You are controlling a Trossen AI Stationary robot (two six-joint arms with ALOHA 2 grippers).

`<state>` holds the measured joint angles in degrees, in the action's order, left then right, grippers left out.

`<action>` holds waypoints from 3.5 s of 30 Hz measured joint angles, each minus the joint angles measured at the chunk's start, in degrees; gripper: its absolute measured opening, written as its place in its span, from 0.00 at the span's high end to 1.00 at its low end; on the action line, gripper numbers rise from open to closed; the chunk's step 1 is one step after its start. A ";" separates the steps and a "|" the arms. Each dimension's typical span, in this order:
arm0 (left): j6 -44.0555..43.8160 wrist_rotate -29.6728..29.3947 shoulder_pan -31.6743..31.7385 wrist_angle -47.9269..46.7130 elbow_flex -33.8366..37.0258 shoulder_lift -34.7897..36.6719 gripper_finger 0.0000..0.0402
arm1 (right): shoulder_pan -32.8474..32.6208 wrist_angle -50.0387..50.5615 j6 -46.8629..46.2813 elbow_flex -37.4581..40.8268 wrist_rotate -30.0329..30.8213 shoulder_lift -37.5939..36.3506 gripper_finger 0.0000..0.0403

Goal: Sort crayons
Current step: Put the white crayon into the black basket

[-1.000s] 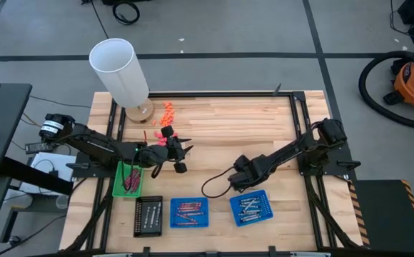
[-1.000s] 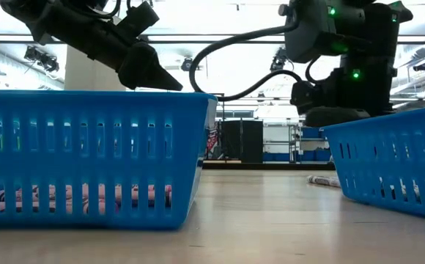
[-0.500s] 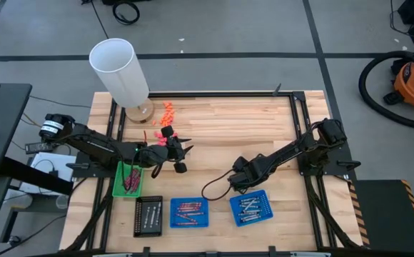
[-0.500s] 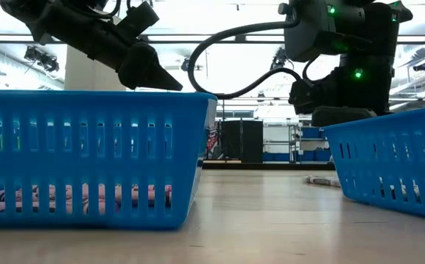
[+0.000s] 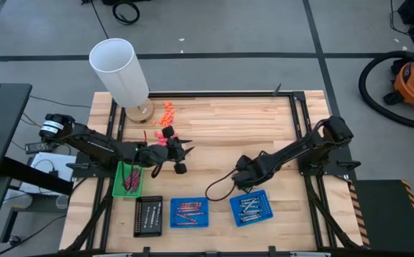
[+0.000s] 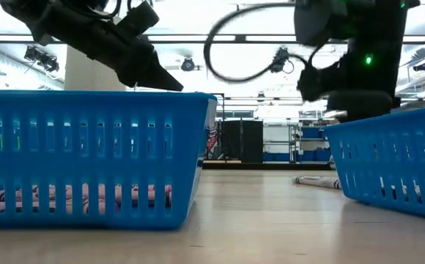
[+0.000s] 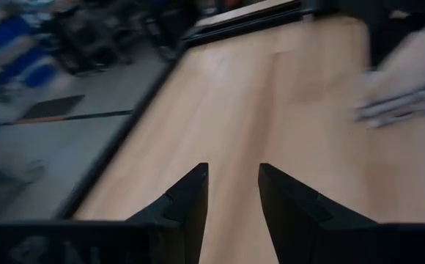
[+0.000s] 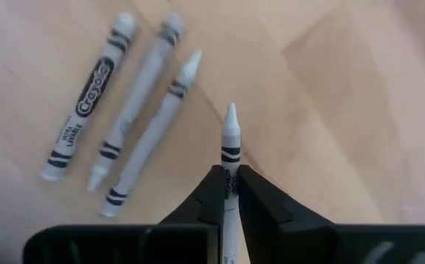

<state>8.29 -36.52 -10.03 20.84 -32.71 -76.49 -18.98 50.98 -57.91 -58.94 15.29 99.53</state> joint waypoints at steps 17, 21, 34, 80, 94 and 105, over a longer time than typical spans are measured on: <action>-1.92 30.67 1.72 16.63 0.00 -1.41 0.67 | -8.17 -39.63 42.48 -0.11 25.74 -13.08 0.90; -3.15 30.17 1.41 21.00 -0.02 -3.33 0.67 | -7.56 -50.95 53.40 -0.11 25.72 -11.40 0.90; -3.06 28.52 0.82 22.07 -5.91 -11.33 0.45 | -4.58 -62.30 62.35 -0.20 21.94 -10.58 0.90; -18.63 28.92 -3.30 -6.25 -10.88 -3.88 0.88 | -6.79 -45.17 50.23 1.33 28.47 -15.32 0.77; -59.37 42.11 -25.92 -27.25 -10.88 -1.26 0.88 | -2.52 -63.72 56.24 12.65 22.51 -15.28 0.77; -95.41 23.88 -43.25 -36.67 -10.88 -2.61 0.88 | 1.80 -69.17 62.61 13.22 17.77 -15.28 0.77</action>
<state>-87.12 -12.64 -53.29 -15.82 -43.59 -79.10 -17.18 -18.19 4.69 -45.71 33.06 84.25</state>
